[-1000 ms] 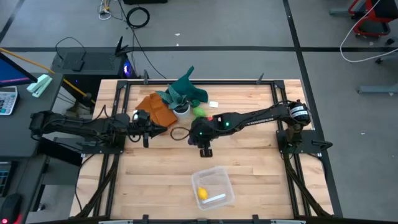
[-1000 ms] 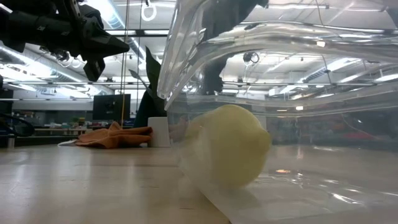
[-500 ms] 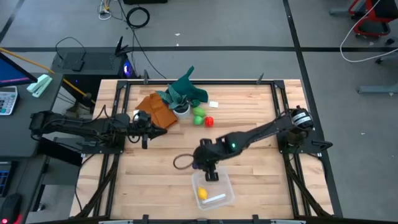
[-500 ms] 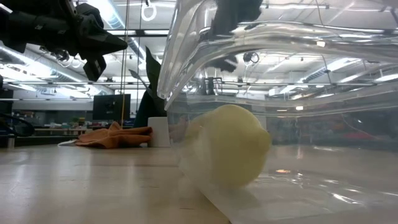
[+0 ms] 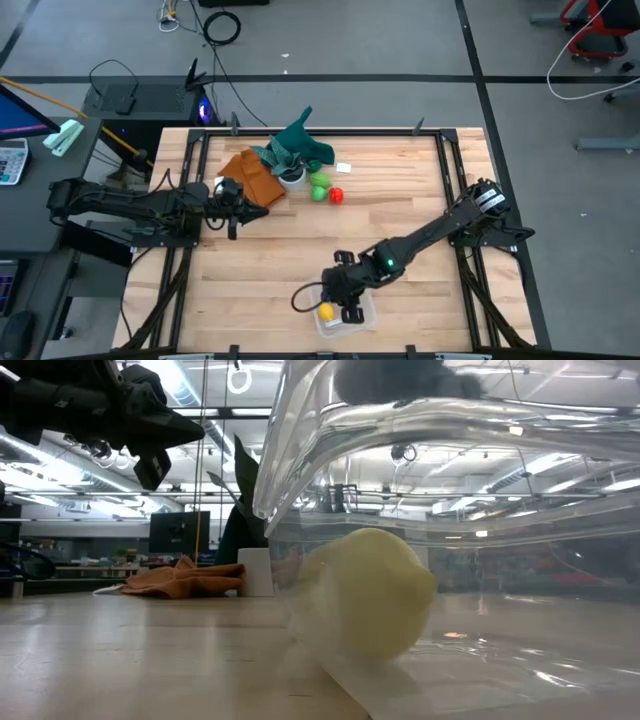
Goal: Pick and placing Produce into tupperware
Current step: Put the eggplant into the transparent bin
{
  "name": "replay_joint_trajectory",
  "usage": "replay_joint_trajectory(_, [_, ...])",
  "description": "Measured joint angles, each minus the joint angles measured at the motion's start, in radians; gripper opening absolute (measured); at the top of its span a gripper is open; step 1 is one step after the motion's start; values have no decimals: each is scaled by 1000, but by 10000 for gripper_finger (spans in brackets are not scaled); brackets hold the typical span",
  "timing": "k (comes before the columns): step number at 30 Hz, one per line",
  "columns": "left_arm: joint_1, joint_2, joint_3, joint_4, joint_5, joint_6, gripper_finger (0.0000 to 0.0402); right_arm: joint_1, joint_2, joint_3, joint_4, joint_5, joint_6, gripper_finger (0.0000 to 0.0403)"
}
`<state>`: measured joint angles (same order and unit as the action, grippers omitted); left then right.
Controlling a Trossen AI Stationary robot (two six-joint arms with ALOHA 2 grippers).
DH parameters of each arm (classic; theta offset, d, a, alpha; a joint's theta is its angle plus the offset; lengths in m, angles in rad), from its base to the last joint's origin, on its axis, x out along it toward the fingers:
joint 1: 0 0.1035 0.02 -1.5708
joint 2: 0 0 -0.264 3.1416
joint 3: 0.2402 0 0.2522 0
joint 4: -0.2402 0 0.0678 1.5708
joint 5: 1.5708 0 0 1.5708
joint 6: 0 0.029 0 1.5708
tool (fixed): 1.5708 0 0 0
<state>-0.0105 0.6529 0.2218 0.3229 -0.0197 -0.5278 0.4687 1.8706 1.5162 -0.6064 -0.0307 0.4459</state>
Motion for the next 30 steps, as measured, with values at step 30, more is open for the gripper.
replay_joint_trajectory(30, [0, 0, 0, -2, 29, 24, 20, 35, 0, -215, 180, -2, -115, 132])
